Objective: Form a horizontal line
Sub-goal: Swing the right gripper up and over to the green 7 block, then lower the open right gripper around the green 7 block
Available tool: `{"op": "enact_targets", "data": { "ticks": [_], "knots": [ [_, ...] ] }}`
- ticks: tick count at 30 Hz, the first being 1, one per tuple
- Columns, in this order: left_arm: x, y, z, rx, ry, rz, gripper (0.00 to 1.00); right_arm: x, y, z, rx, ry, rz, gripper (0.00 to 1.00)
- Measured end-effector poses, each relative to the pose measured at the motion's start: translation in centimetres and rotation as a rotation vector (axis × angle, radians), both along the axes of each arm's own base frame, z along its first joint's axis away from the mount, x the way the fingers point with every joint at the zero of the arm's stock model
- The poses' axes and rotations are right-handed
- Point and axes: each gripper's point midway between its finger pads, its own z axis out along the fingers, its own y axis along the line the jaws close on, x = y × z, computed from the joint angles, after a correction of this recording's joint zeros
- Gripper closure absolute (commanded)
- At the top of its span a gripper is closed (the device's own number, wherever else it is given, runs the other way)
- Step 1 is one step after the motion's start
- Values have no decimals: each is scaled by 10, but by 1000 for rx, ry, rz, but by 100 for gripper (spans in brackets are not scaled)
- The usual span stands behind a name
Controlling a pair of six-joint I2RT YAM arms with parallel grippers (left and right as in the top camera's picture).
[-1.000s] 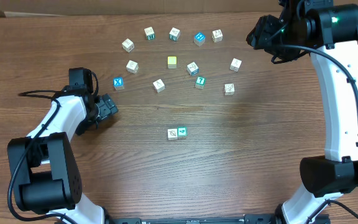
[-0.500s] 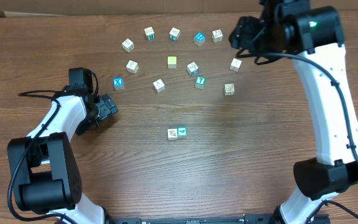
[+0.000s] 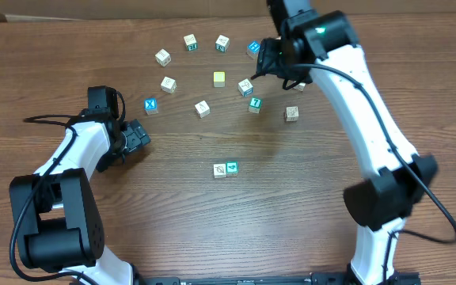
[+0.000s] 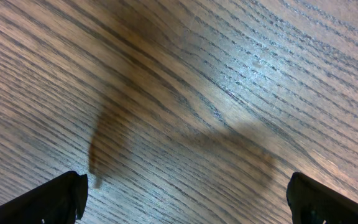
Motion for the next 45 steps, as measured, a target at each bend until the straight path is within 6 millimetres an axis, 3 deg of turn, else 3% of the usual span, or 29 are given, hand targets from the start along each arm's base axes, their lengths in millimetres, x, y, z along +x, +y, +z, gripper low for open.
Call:
{"op": "enact_targets", "data": {
  "ticks": [7, 17, 21, 31, 36, 39, 45],
  "knots": [
    [0, 0, 0, 0, 0, 0, 0, 3, 2, -64, -50, 132, -6, 30],
    [0, 0, 0, 0, 0, 0, 1, 10, 16, -113, -21, 207, -2, 30],
    [0, 0, 0, 0, 0, 0, 0, 14, 19, -122, -12, 209, -19, 30],
    [0, 0, 0, 0, 0, 0, 0, 20, 35, -123, 8, 169, -22, 31],
    [0, 0, 0, 0, 0, 0, 0, 17, 34, -140, -14, 171, -54, 31],
    [0, 0, 0, 0, 0, 0, 1, 18, 33, -152, -18, 166, -65, 39],
    [0, 0, 0, 0, 0, 0, 0, 18, 32, -166, -18, 160, -73, 42]
  ]
}}
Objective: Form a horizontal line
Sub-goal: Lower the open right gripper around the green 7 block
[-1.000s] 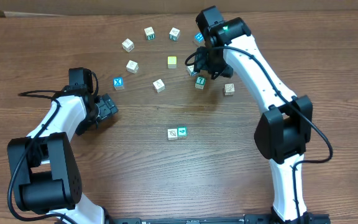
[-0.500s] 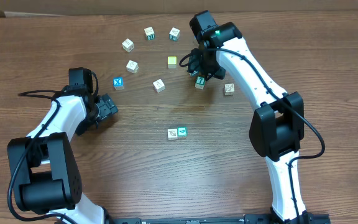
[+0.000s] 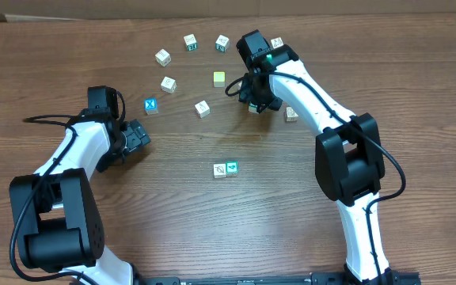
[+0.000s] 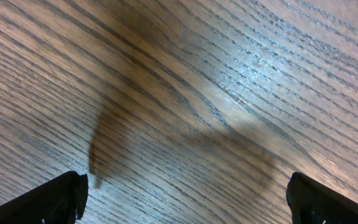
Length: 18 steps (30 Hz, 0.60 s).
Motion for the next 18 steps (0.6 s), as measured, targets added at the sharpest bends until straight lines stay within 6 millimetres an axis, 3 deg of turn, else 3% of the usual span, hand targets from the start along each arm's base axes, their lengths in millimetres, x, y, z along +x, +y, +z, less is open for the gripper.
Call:
{"op": "enact_targets", "data": {
  "ticks": [3, 7, 18],
  "knots": [
    [0, 0, 0, 0, 0, 0, 0, 2, 0, -5, 0, -10, -2, 43],
    [0, 0, 0, 0, 0, 0, 0, -1, -2, -12, -3, -2, -8, 57],
    [0, 0, 0, 0, 0, 0, 0, -8, -5, -15, -16, 24, -5, 58]
  ]
}}
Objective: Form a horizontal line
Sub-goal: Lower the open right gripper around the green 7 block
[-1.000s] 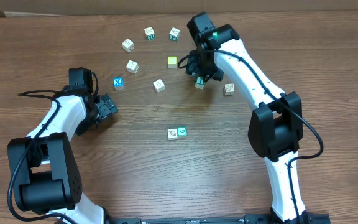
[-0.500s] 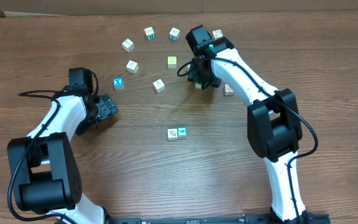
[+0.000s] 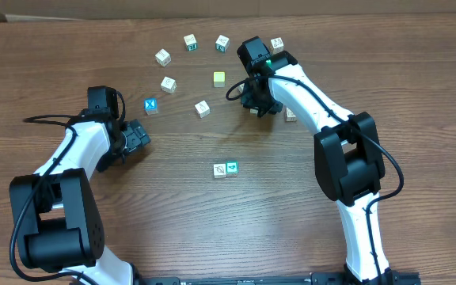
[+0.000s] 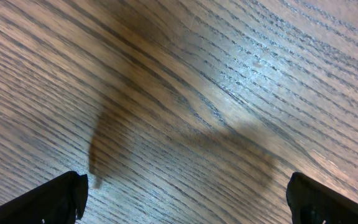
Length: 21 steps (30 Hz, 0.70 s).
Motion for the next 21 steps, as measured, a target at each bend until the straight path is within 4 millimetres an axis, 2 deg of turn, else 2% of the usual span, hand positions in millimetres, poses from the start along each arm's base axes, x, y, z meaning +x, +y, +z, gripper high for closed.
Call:
{"op": "enact_targets", "data": {
  "ticks": [5, 10, 21],
  "knots": [
    [0, 0, 0, 0, 0, 0, 0, -2, -1, 0, -3, 7, 0, 58],
    [0, 0, 0, 0, 0, 0, 0, 0, 0, 0, 0, 1, -1, 63],
    [0, 0, 0, 0, 0, 0, 0, 0, 0, 0, -1, -1, 7, 59]
  ]
}}
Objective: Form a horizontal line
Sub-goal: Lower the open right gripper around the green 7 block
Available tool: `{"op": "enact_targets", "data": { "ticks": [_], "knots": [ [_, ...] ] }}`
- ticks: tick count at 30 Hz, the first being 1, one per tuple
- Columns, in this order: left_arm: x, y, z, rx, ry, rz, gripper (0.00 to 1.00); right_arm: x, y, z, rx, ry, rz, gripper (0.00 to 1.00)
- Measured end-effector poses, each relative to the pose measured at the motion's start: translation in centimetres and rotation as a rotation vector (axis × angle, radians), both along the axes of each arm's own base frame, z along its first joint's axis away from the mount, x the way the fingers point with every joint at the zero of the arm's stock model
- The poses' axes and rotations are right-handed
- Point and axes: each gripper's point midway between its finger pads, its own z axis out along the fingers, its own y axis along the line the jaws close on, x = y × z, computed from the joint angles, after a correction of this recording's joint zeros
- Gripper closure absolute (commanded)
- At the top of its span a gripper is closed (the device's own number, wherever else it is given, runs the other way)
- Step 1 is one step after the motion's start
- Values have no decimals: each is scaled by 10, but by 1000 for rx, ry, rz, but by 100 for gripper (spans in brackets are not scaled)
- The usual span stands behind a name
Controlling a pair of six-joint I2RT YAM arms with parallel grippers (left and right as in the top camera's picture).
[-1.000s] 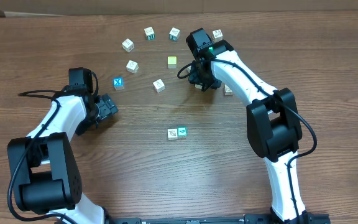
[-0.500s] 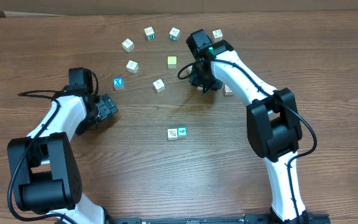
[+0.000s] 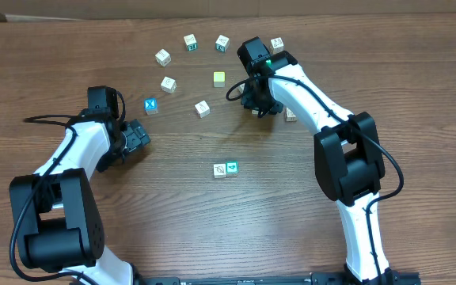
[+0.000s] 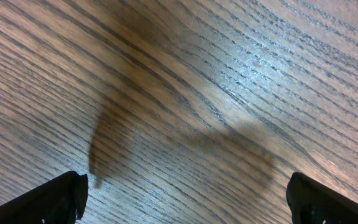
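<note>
Two cubes, one white [image 3: 219,170] and one teal [image 3: 231,168], sit side by side mid-table. Loose lettered cubes lie in an arc behind them, among them a blue one [image 3: 150,105], a white one [image 3: 203,108] and a yellow-green one [image 3: 219,78]. My right gripper [image 3: 258,107] is low over the spot right of the white cube and covers whatever lies under it; its jaws cannot be made out. My left gripper [image 3: 139,136] rests at the left. In the left wrist view the left gripper [image 4: 188,199] is open over bare wood.
More cubes lie along the back: tan [image 3: 162,57], [image 3: 169,84], white [image 3: 190,42], [image 3: 222,43], [image 3: 277,43]. A tan cube [image 3: 291,115] lies just right of the right gripper. The right arm [image 3: 315,87] spans the back right of the wooden table [image 3: 172,214].
At first my right gripper was high at the back, near a blue cube, with a white and a teal cube showing below it. By 1.3 s ago it had come down over those cubes and has stayed there. The left arm has not moved, and the middle pair is unchanged.
</note>
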Motion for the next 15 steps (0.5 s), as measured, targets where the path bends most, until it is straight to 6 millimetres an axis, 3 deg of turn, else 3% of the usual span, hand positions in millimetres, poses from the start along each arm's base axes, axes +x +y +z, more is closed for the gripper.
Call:
{"op": "enact_targets", "data": {
  "ticks": [5, 9, 15],
  "knots": [
    [0, 0, 0, 0, 0, 0, 0, 2, 1, 0, -2, -8, 23, 66],
    [0, 0, 0, 0, 0, 0, 0, 2, 1, 0, -8, -9, 47, 83],
    [0, 0, 0, 0, 0, 0, 1, -4, -3, 1, -27, 17, 69, 85]
  ]
}}
